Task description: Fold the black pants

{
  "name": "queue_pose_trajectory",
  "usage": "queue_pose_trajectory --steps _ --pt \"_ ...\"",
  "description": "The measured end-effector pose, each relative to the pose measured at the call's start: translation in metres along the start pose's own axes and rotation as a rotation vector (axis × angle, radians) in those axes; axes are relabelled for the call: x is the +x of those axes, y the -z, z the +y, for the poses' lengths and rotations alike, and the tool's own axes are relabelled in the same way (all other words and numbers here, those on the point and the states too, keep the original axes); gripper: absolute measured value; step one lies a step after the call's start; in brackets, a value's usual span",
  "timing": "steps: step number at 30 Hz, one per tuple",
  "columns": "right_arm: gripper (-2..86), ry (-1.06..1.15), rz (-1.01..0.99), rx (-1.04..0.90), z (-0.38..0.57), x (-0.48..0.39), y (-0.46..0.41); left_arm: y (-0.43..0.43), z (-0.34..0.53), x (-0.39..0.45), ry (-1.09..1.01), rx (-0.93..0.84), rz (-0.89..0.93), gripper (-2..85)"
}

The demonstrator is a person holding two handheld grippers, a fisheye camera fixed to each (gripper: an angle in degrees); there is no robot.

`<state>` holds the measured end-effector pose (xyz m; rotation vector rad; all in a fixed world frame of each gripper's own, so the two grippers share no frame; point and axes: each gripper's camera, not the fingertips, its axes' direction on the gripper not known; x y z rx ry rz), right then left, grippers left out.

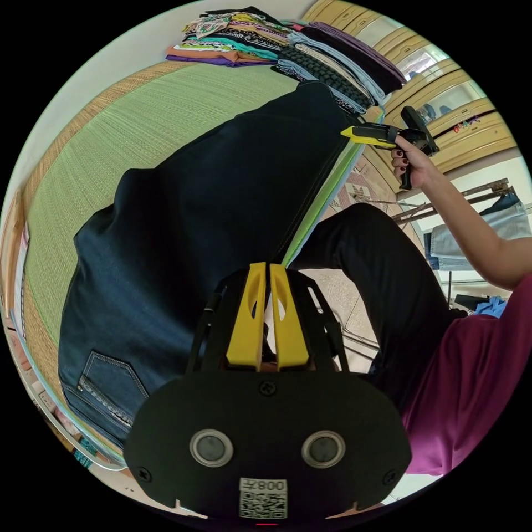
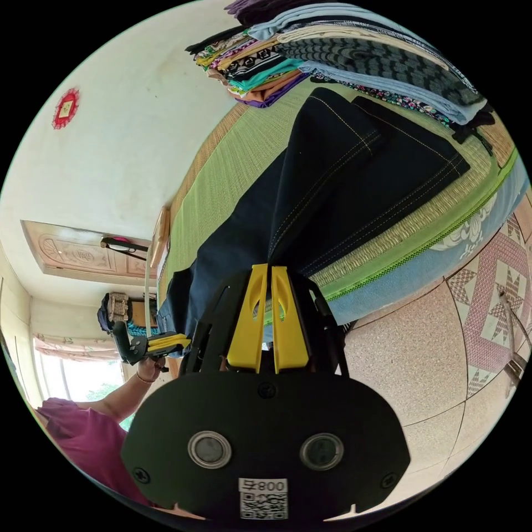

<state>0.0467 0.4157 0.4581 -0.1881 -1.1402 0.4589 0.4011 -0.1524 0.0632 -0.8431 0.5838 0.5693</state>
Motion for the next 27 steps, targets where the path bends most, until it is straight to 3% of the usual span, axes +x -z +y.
queue_pose_trajectory --steps 10,19,27 --pt "0.8 0.028 0.051 0.023 0.025 0.006 -0.009 -0.036 -0.032 -0.014 0.068 0.010 0.102 2.2" --pt "1.8 -0.004 -0.061 0.130 0.060 0.032 0.013 -0.040 -0.066 -0.009 0.086 0.142 0.150 2.8" --pt "5.9 -0.082 0.096 0.378 0.063 0.067 0.064 -0.084 -0.200 0.014 -0.100 0.162 0.194 4.9"
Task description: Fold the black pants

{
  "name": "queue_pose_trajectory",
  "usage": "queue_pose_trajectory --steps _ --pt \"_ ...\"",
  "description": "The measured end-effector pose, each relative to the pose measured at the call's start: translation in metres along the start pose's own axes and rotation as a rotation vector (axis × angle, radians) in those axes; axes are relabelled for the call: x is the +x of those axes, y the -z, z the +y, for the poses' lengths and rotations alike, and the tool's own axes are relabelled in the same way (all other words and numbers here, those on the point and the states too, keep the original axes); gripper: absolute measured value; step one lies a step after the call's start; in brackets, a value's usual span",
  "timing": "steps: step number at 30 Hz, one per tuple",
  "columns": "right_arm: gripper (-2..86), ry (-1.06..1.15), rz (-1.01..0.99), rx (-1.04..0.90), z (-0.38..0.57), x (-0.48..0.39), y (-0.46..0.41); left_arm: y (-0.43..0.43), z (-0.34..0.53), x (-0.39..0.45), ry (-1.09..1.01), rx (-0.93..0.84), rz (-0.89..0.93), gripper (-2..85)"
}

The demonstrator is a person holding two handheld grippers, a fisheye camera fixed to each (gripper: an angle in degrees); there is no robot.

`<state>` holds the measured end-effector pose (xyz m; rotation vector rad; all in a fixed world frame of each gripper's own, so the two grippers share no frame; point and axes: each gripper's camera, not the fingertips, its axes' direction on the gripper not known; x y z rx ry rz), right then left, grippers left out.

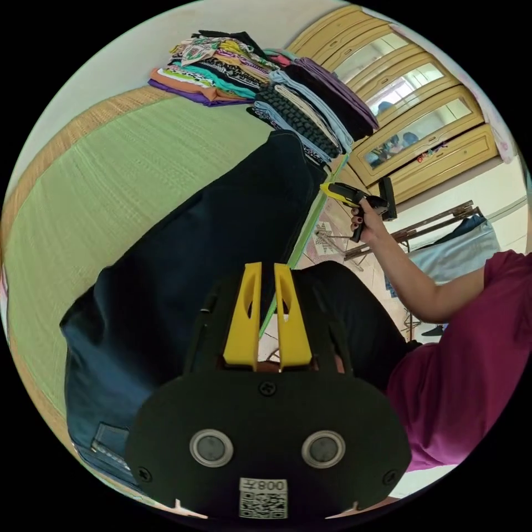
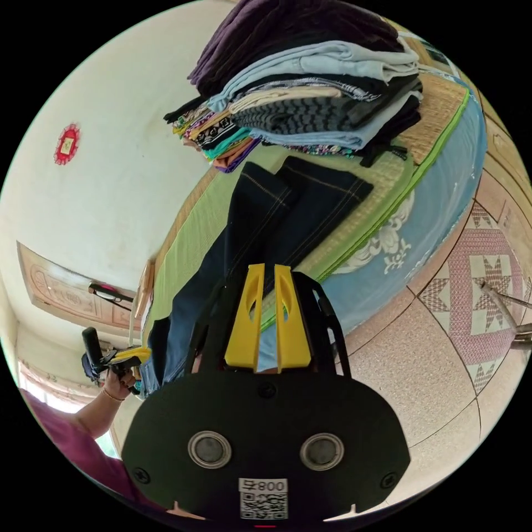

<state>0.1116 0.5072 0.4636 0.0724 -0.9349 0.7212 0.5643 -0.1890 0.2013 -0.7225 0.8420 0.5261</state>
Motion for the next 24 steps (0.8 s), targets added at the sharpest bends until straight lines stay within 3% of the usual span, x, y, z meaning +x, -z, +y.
queue_pose_trajectory --steps 7,15,24 --pt "8.3 0.059 0.106 0.133 -0.027 0.005 -0.005 -0.076 -0.135 -0.007 -0.087 -0.008 0.007 6.9" --pt "9.7 0.088 0.117 0.107 -0.027 0.018 -0.013 -0.170 -0.276 -0.012 -0.151 -0.031 -0.013 8.6" --pt "8.2 0.107 0.051 0.092 -0.027 0.039 -0.007 -0.240 -0.323 0.008 -0.215 -0.036 -0.100 4.2"
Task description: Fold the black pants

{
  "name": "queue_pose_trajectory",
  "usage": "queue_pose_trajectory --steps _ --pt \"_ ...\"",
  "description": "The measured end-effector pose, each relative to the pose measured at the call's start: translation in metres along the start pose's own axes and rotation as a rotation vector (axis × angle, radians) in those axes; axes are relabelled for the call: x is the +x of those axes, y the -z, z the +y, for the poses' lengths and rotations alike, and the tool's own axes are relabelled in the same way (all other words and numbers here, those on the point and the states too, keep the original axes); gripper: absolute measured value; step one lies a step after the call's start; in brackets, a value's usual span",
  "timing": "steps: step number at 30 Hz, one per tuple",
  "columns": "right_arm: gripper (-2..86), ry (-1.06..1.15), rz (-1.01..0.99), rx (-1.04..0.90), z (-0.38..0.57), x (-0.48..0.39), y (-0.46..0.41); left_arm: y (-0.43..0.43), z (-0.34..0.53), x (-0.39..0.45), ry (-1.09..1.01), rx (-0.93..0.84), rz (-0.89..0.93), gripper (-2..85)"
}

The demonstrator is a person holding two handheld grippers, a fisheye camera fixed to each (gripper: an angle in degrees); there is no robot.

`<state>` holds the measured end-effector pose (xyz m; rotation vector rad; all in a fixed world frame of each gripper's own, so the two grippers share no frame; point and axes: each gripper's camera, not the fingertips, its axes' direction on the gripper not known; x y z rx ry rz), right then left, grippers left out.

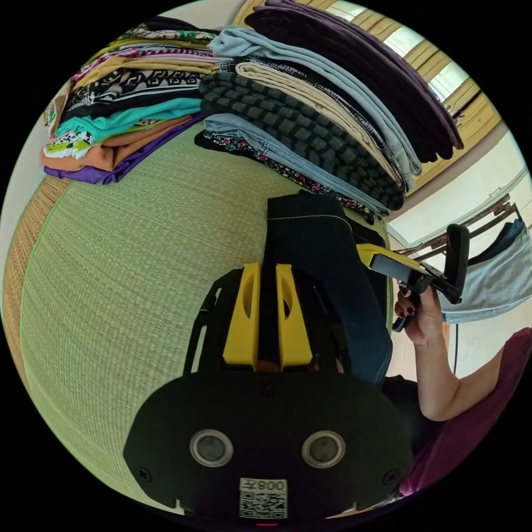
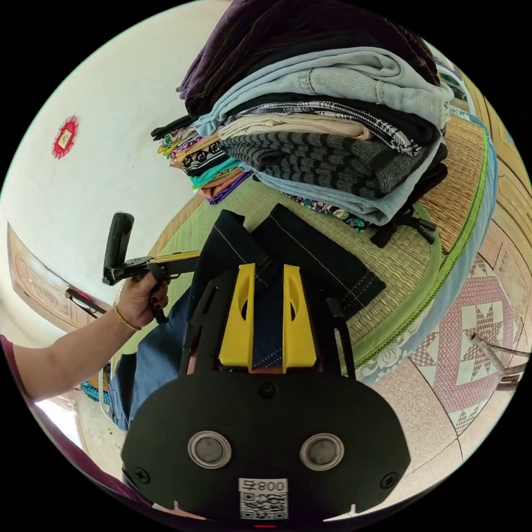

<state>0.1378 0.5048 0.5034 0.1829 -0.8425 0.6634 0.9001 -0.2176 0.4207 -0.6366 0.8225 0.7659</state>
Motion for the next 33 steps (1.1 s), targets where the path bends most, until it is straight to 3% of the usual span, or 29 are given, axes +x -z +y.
queue_pose_trajectory --steps 6,16,33 --pt "4.8 -0.033 -0.050 0.007 0.002 0.019 0.013 -0.015 -0.024 0.005 -0.001 0.007 0.007 1.0" --pt "2.5 -0.064 -0.024 0.193 0.010 0.043 0.092 -0.016 -0.050 0.028 -0.050 0.125 0.032 0.3" --pt "2.3 -0.174 0.073 0.161 -0.001 0.092 0.101 -0.080 -0.104 0.038 -0.090 0.017 0.008 0.3"
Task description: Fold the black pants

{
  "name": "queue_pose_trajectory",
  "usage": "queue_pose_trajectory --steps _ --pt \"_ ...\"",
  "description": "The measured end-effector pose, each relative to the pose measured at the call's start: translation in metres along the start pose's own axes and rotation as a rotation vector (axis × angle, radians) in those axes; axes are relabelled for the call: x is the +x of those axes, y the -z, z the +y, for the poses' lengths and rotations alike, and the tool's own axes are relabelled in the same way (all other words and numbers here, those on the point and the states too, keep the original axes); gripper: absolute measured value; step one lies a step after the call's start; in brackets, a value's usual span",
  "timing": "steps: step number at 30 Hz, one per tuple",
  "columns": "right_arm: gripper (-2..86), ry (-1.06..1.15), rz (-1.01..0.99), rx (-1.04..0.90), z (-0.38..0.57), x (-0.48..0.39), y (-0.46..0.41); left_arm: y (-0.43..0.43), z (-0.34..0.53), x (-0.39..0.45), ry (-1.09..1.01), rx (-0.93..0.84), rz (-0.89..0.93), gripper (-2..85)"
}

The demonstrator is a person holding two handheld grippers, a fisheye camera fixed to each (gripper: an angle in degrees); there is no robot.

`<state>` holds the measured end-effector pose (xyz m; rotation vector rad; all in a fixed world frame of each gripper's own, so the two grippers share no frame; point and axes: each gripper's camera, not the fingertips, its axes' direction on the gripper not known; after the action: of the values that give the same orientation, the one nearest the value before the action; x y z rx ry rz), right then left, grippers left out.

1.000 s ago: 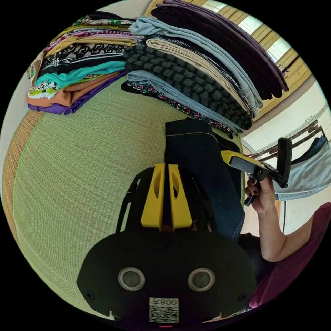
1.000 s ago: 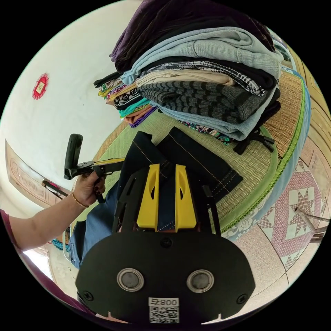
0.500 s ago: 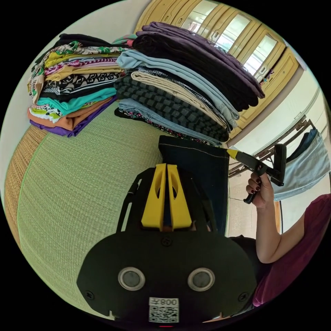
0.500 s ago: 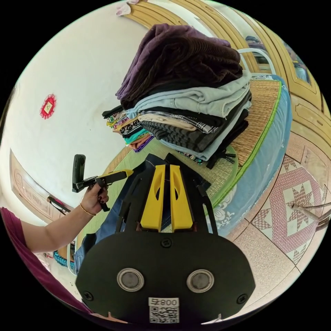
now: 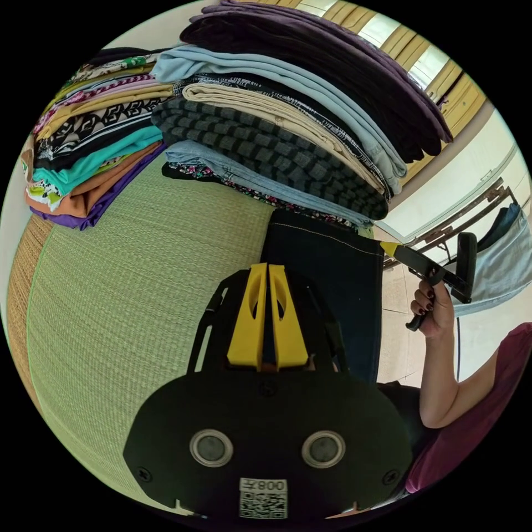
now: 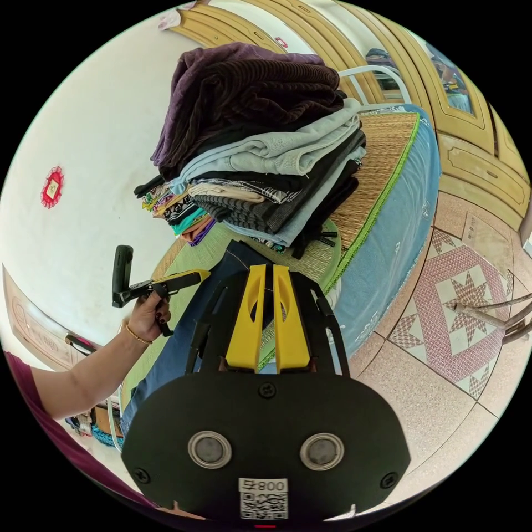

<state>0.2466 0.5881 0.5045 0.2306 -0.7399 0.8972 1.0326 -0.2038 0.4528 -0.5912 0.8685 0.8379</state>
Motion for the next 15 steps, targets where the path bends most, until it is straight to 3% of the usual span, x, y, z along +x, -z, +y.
queue_pose_trajectory --steps 15 --pt "2.2 -0.018 0.030 -0.021 -0.029 -0.006 -0.015 0.017 0.017 -0.006 -0.001 0.025 -0.005 0.4"
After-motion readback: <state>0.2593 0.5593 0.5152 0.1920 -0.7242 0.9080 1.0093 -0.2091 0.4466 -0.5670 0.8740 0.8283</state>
